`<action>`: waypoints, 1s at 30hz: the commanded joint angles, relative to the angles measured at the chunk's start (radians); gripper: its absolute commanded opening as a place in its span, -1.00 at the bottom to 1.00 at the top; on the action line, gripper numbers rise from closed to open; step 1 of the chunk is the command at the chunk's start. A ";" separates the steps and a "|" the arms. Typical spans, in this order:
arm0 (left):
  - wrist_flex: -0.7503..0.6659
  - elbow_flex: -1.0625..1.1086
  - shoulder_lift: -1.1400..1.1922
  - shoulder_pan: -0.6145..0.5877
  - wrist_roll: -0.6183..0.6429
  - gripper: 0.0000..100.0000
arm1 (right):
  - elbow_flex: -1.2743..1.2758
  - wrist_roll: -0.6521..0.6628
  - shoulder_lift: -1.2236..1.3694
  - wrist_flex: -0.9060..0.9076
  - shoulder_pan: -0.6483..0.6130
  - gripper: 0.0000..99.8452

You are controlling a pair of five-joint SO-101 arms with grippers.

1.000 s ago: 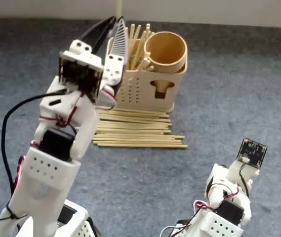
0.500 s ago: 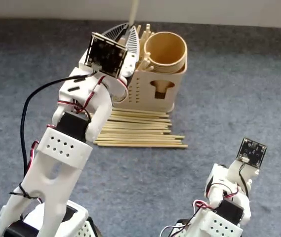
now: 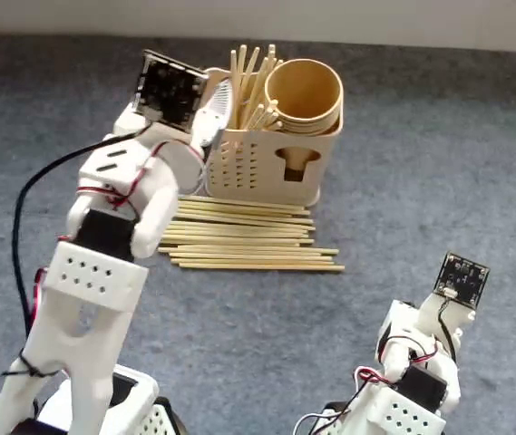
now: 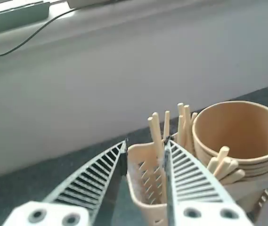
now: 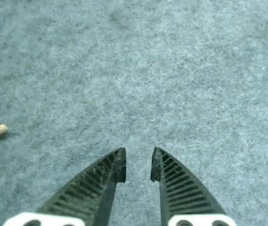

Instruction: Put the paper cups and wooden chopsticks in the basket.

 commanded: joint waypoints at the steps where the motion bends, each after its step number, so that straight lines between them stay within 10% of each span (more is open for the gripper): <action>1: 0.195 -0.025 -0.102 -0.076 0.009 -0.72 | 0.064 0.002 -0.012 -0.031 0.012 -0.79; 30: 0.265 0.846 -0.908 -0.334 0.011 -0.71 | 0.064 0.002 -0.012 -0.031 0.012 -0.79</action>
